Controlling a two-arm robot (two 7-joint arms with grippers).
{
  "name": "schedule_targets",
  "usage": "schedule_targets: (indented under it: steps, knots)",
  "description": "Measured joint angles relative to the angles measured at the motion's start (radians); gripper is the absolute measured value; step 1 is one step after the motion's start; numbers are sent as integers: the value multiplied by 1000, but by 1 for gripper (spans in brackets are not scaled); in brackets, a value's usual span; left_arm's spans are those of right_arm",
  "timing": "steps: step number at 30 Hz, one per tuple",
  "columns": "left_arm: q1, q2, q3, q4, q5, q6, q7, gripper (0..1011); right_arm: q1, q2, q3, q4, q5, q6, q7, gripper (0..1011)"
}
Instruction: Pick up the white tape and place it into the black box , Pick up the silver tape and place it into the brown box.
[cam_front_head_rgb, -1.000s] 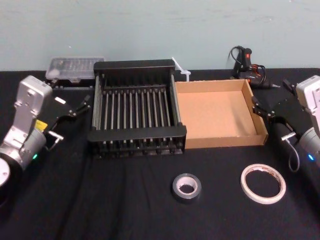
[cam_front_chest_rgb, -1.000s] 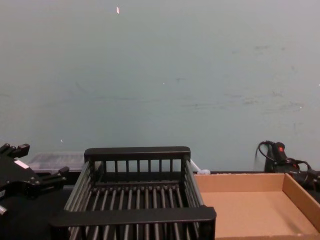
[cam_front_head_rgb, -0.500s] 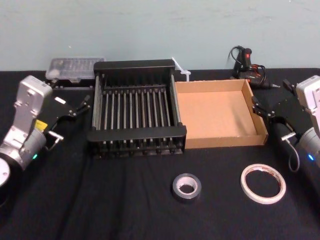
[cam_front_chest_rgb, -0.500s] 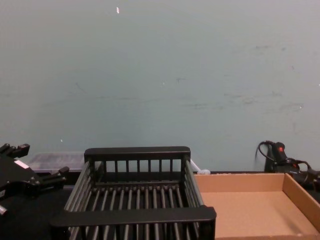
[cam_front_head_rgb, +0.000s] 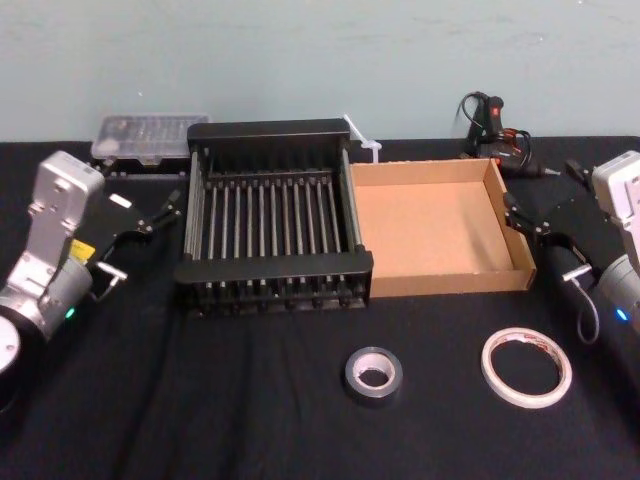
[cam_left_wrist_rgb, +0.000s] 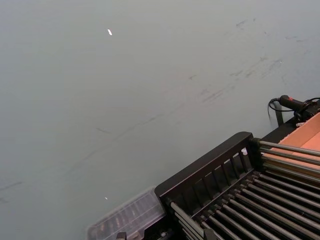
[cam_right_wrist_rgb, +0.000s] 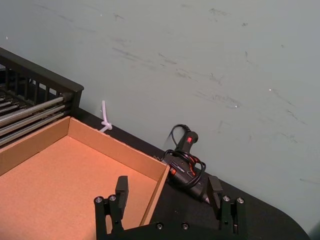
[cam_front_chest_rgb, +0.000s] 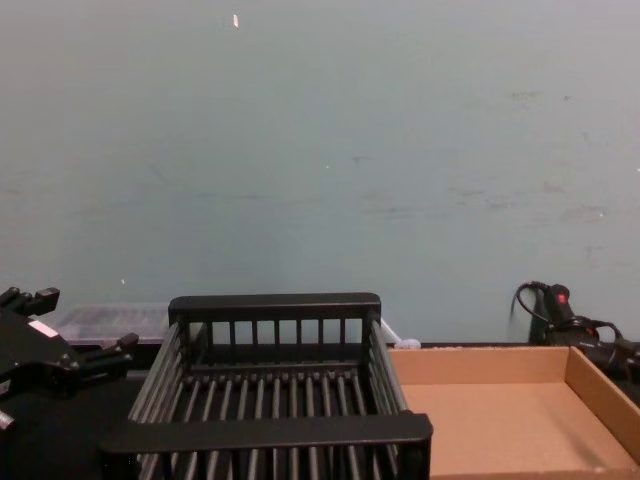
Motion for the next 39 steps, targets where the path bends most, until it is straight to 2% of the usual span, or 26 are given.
schedule_targets:
  steps: [3,8,15,22,29,32,39]
  knots:
    - [0,0,0,0,0,0,0,1001,-1,-1,3,-1,0,1,0,1002]
    - [0,0,0,0,0,0,0,1001,-15,2,28,-28,7,38,8,1002]
    - [0,0,0,0,0,0,0,1001,-68,36,75,-110,40,88,33,1002]
    - [0,0,0,0,0,0,0,1001,-153,88,141,-217,93,153,55,1002]
    - [0,0,0,0,0,0,0,1001,-270,167,217,-323,156,196,119,1002]
    - [0,0,0,0,0,0,0,1001,-318,194,244,-359,174,207,142,1002]
    - [0,0,0,0,0,0,0,1001,-403,230,284,-410,204,235,185,1002]
